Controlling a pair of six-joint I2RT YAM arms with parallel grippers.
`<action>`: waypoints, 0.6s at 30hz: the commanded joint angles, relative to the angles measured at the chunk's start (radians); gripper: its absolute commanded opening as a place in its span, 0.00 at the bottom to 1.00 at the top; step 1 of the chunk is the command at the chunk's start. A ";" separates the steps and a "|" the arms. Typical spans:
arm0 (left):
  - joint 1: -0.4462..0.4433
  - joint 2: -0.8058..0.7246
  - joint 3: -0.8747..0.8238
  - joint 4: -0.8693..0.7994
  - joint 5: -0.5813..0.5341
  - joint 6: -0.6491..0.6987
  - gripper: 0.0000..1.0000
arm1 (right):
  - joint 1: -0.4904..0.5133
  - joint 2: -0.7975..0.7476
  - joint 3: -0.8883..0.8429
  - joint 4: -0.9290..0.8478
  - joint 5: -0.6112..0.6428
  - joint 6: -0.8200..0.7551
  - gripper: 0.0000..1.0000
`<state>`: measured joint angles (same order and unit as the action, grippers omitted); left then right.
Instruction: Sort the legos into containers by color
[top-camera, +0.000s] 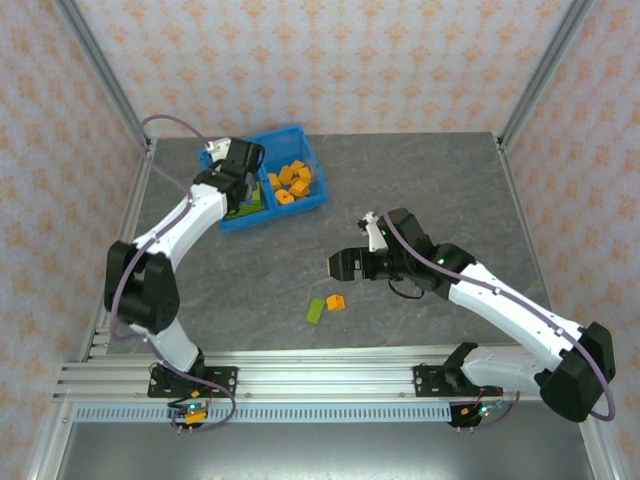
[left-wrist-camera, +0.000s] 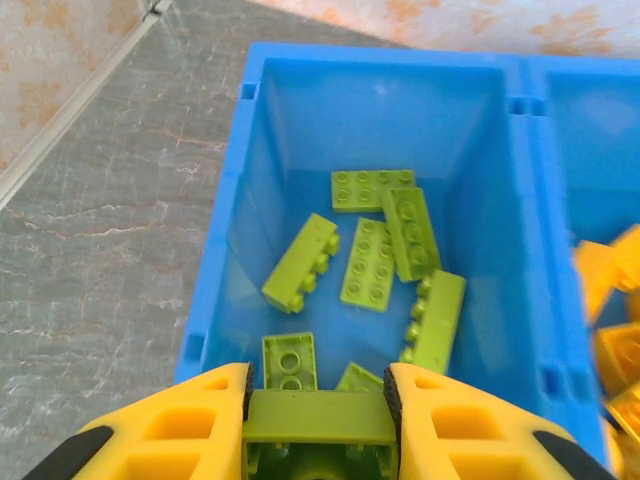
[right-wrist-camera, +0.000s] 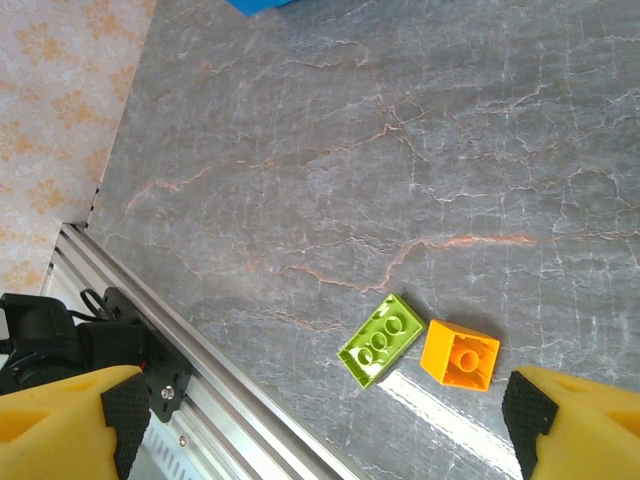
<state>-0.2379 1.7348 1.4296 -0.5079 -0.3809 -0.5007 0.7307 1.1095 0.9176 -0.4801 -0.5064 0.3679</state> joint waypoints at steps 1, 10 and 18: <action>0.063 0.098 0.084 0.014 0.063 0.036 0.29 | 0.007 -0.039 -0.015 -0.018 0.054 0.015 0.92; 0.130 0.434 0.466 -0.146 0.229 0.056 0.42 | 0.009 -0.059 -0.017 -0.036 0.083 0.025 0.93; 0.135 0.403 0.465 -0.141 0.290 0.031 0.56 | 0.009 -0.055 -0.017 -0.028 0.103 0.029 0.93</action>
<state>-0.1093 2.2036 1.8889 -0.6167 -0.1268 -0.4553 0.7307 1.0676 0.9039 -0.5014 -0.4355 0.3859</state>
